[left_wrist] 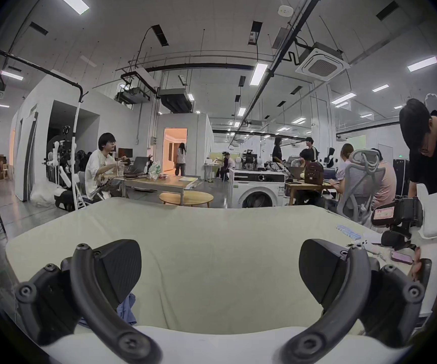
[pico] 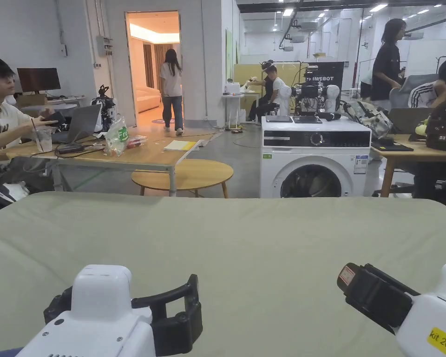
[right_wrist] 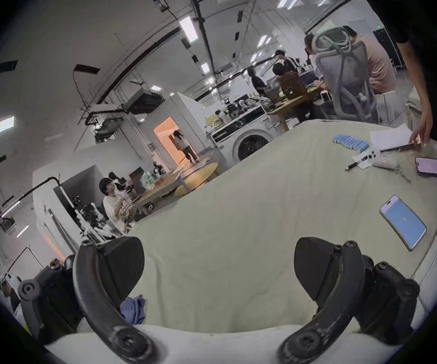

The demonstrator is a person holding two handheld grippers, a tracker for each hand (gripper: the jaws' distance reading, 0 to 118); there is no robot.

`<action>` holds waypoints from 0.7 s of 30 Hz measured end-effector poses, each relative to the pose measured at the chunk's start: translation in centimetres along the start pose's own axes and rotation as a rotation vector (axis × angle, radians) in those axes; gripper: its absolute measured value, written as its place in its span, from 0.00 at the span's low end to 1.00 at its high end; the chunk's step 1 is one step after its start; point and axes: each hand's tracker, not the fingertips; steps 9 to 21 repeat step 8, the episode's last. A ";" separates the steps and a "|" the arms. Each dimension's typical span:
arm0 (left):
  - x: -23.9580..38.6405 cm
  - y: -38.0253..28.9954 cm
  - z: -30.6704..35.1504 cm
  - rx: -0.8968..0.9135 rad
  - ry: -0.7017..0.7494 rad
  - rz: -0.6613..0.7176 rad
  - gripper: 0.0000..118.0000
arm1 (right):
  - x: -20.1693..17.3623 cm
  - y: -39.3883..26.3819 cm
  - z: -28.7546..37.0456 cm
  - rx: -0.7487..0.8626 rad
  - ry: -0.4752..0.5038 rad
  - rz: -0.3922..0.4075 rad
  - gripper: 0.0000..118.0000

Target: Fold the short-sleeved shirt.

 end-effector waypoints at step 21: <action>0.4 -0.1 0.4 0.054 0.018 -0.020 0.99 | -1.0 -1.6 0.4 0.091 0.033 0.269 0.96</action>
